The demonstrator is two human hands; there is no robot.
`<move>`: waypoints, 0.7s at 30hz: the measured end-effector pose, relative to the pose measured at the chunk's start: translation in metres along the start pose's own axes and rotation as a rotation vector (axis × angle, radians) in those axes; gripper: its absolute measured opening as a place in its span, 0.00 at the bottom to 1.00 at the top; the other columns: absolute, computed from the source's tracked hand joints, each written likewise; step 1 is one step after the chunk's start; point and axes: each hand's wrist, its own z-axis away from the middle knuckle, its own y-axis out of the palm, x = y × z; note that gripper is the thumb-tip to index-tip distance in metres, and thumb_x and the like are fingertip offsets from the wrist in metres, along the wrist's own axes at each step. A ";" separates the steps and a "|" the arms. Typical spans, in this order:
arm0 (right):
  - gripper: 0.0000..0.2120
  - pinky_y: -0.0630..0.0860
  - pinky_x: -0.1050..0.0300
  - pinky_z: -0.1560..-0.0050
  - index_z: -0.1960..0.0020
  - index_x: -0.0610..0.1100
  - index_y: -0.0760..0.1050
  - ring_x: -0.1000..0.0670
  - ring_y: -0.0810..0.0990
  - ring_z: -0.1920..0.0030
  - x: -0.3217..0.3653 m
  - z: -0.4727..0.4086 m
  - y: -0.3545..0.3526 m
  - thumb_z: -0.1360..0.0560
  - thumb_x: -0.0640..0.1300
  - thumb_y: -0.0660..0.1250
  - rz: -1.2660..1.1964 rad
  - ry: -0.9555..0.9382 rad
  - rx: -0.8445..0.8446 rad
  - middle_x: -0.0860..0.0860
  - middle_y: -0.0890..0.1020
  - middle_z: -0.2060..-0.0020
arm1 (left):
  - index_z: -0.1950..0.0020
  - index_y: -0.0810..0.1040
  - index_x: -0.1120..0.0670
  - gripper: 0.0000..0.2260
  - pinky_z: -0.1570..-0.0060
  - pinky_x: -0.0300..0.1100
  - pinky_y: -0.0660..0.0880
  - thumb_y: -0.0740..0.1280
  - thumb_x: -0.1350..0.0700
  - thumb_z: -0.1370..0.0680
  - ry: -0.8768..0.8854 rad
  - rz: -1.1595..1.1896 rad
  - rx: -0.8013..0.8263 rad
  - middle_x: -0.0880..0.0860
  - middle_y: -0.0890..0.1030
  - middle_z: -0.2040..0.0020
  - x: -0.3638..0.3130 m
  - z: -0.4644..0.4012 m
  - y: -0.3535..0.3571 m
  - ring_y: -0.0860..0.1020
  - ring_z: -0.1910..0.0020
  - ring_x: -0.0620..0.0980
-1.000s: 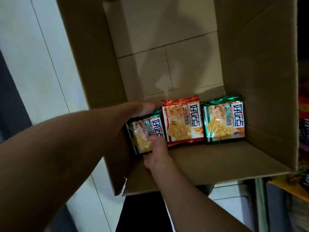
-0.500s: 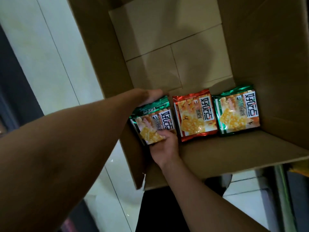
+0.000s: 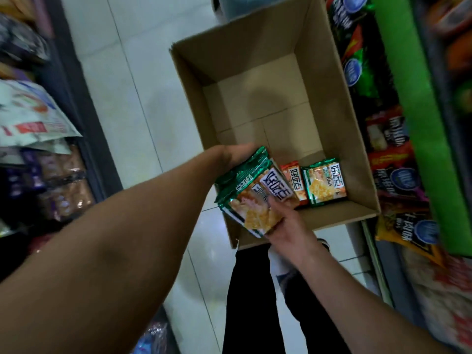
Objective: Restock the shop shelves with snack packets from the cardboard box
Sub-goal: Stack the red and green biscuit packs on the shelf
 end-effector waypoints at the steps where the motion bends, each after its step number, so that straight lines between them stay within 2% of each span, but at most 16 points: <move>1: 0.26 0.76 0.42 0.39 0.38 0.44 0.80 0.42 0.85 0.46 0.009 0.017 0.005 0.36 0.46 0.76 0.101 -0.011 -0.009 0.42 0.85 0.45 | 0.55 0.80 0.57 0.24 0.55 0.40 0.79 0.53 0.42 0.17 0.054 0.070 0.025 0.55 0.82 0.63 0.001 0.025 0.003 0.81 0.67 0.53; 3: 0.30 0.75 0.40 0.35 0.36 0.43 0.79 0.40 0.83 0.42 0.031 0.068 0.029 0.37 0.51 0.77 0.238 -0.083 -0.009 0.42 0.85 0.43 | 0.63 0.83 0.56 0.27 0.65 0.36 0.79 0.53 0.43 0.17 0.126 0.244 0.062 0.55 0.84 0.66 0.000 0.079 0.010 0.82 0.69 0.52; 5: 0.32 0.77 0.41 0.36 0.36 0.43 0.79 0.42 0.83 0.42 0.050 0.123 0.055 0.37 0.52 0.77 0.386 -0.202 -0.078 0.43 0.85 0.44 | 0.66 0.86 0.57 0.30 0.64 0.38 0.80 0.53 0.43 0.18 0.129 0.401 0.062 0.56 0.86 0.63 -0.009 0.128 0.019 0.84 0.67 0.53; 7: 0.26 0.79 0.46 0.39 0.40 0.46 0.81 0.48 0.85 0.46 0.066 0.177 0.077 0.35 0.54 0.78 0.541 -0.304 -0.128 0.49 0.87 0.48 | 0.61 0.88 0.58 0.29 0.62 0.43 0.82 0.53 0.43 0.18 0.172 0.513 0.094 0.58 0.87 0.58 -0.021 0.180 0.031 0.86 0.61 0.55; 8: 0.22 0.80 0.49 0.42 0.44 0.49 0.82 0.53 0.86 0.50 0.072 0.206 0.086 0.34 0.57 0.78 0.628 -0.329 -0.144 0.54 0.87 0.52 | 0.57 0.88 0.58 0.29 0.61 0.45 0.83 0.53 0.41 0.18 0.203 0.574 0.106 0.60 0.87 0.55 -0.023 0.205 0.036 0.86 0.59 0.56; 9: 0.23 0.80 0.51 0.43 0.47 0.51 0.83 0.57 0.85 0.52 0.077 0.232 0.094 0.36 0.63 0.78 0.702 -0.367 -0.158 0.58 0.87 0.54 | 0.54 0.88 0.58 0.30 0.59 0.46 0.83 0.54 0.39 0.18 0.233 0.610 0.121 0.61 0.87 0.52 -0.025 0.228 0.041 0.86 0.56 0.57; 10: 0.30 0.79 0.50 0.40 0.44 0.52 0.82 0.57 0.84 0.48 0.080 0.259 0.101 0.39 0.69 0.77 0.772 -0.388 -0.177 0.59 0.86 0.51 | 0.51 0.88 0.58 0.31 0.57 0.47 0.83 0.55 0.35 0.20 0.264 0.639 0.143 0.62 0.86 0.49 -0.027 0.253 0.045 0.86 0.53 0.58; 12: 0.46 0.72 0.45 0.31 0.34 0.55 0.77 0.54 0.79 0.37 0.086 0.308 0.111 0.45 0.78 0.73 0.804 -0.419 -0.191 0.59 0.82 0.39 | 0.45 0.86 0.59 0.35 0.51 0.50 0.82 0.58 0.30 0.25 0.329 0.678 0.199 0.64 0.84 0.43 -0.034 0.301 0.054 0.84 0.47 0.61; 13: 0.48 0.71 0.45 0.30 0.33 0.58 0.76 0.54 0.78 0.36 0.089 0.331 0.116 0.47 0.80 0.71 0.793 -0.467 -0.195 0.59 0.81 0.38 | 0.42 0.85 0.59 0.37 0.48 0.52 0.81 0.60 0.28 0.28 0.355 0.693 0.224 0.64 0.82 0.40 -0.039 0.324 0.059 0.83 0.43 0.62; 16: 0.46 0.74 0.46 0.33 0.37 0.57 0.79 0.50 0.82 0.41 0.093 0.401 0.125 0.48 0.81 0.70 0.741 -0.616 -0.237 0.56 0.85 0.44 | 0.35 0.81 0.56 0.38 0.36 0.60 0.74 0.64 0.27 0.31 0.463 0.681 0.257 0.63 0.79 0.33 -0.054 0.392 0.076 0.78 0.35 0.64; 18: 0.39 0.76 0.45 0.34 0.39 0.57 0.81 0.50 0.84 0.43 0.093 0.449 0.129 0.44 0.78 0.72 0.693 -0.704 -0.198 0.54 0.86 0.46 | 0.35 0.81 0.53 0.36 0.32 0.63 0.70 0.64 0.27 0.30 0.513 0.622 0.269 0.62 0.79 0.33 -0.062 0.431 0.090 0.77 0.34 0.65; 19: 0.34 0.77 0.48 0.36 0.40 0.57 0.82 0.51 0.85 0.44 0.093 0.474 0.132 0.40 0.75 0.72 0.692 -0.732 -0.186 0.55 0.86 0.47 | 0.35 0.81 0.53 0.34 0.32 0.65 0.69 0.67 0.29 0.30 0.547 0.585 0.265 0.62 0.79 0.33 -0.067 0.448 0.097 0.77 0.34 0.66; 21: 0.23 0.80 0.60 0.46 0.43 0.58 0.83 0.58 0.85 0.49 0.092 0.524 0.135 0.32 0.70 0.69 0.680 -0.770 -0.169 0.60 0.86 0.50 | 0.37 0.82 0.56 0.32 0.38 0.62 0.75 0.78 0.39 0.34 0.615 0.505 0.273 0.63 0.82 0.39 -0.078 0.482 0.113 0.81 0.41 0.65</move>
